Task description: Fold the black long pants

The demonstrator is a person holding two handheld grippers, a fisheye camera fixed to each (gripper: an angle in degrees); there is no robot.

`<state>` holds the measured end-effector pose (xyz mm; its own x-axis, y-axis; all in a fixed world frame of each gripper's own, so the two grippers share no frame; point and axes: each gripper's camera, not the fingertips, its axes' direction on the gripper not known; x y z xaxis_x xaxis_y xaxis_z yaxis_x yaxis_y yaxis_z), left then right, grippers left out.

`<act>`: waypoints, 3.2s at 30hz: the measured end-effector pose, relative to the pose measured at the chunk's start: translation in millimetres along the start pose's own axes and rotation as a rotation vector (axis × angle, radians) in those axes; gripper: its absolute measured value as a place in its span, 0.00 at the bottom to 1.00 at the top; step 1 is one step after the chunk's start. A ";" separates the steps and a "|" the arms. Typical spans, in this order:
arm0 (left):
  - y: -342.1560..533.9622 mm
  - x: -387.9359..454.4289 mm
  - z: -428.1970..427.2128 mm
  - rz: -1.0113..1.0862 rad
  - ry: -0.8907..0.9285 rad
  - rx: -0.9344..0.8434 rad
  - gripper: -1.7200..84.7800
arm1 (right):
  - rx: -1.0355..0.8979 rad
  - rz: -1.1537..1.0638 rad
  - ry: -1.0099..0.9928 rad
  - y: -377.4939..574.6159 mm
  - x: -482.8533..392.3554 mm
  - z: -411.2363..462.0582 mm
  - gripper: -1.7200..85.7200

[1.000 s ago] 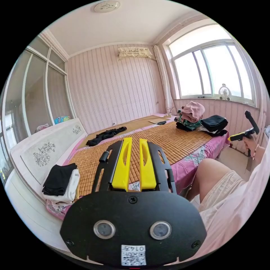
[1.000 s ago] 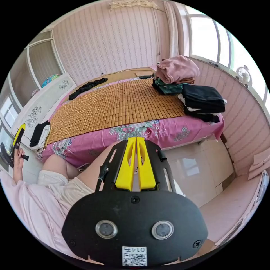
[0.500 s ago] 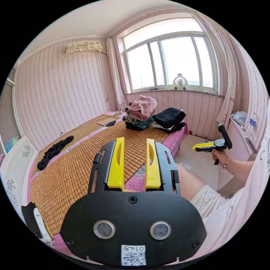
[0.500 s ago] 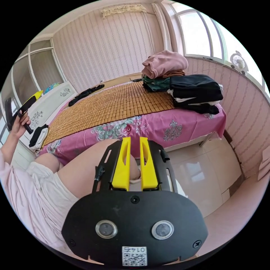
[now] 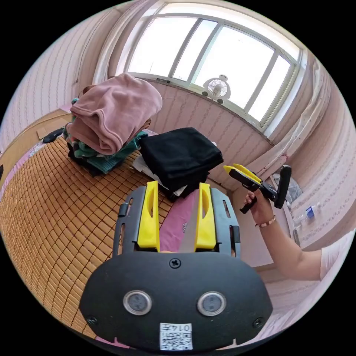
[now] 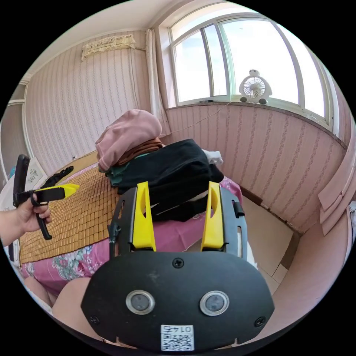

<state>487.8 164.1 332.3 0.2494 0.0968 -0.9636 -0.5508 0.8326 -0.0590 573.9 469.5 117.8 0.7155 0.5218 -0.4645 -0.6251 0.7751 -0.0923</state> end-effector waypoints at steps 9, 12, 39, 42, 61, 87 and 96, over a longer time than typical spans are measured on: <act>-65.7 -25.8 98.1 -0.103 -0.119 -0.165 0.18 | -0.157 0.077 -0.133 -46.2 56.8 59.5 0.16; -72.3 -22.4 89.7 0.010 -0.175 -0.192 0.10 | -0.149 -0.003 -0.150 -51.7 50.5 43.6 0.12; 152.8 -48.4 -524.9 -0.146 -0.723 0.548 0.03 | -0.097 -0.480 -1.262 -111.8 -387.9 -130.4 0.08; 184.2 -68.6 -515.1 -0.198 -0.680 0.436 0.04 | -0.273 -0.515 -1.118 -81.9 -402.8 -90.5 0.08; 377.3 -174.5 -474.9 -0.623 -0.340 0.021 0.01 | -0.899 -0.613 -0.655 2.6 -415.6 3.4 0.05; 352.2 -202.5 -397.7 -0.281 -0.523 -0.454 0.04 | -1.008 -0.512 -0.860 -49.5 -511.6 39.7 0.14; 356.5 -129.0 -430.0 -0.219 -0.407 -0.237 0.01 | -1.113 -0.299 -0.905 -39.0 -543.1 68.2 0.20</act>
<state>-83.3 213.9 323.4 0.6428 0.1770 -0.7453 -0.6041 0.7155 -0.3510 231.0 180.2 433.8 0.5440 0.7607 0.3542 -0.0347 0.4421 -0.8963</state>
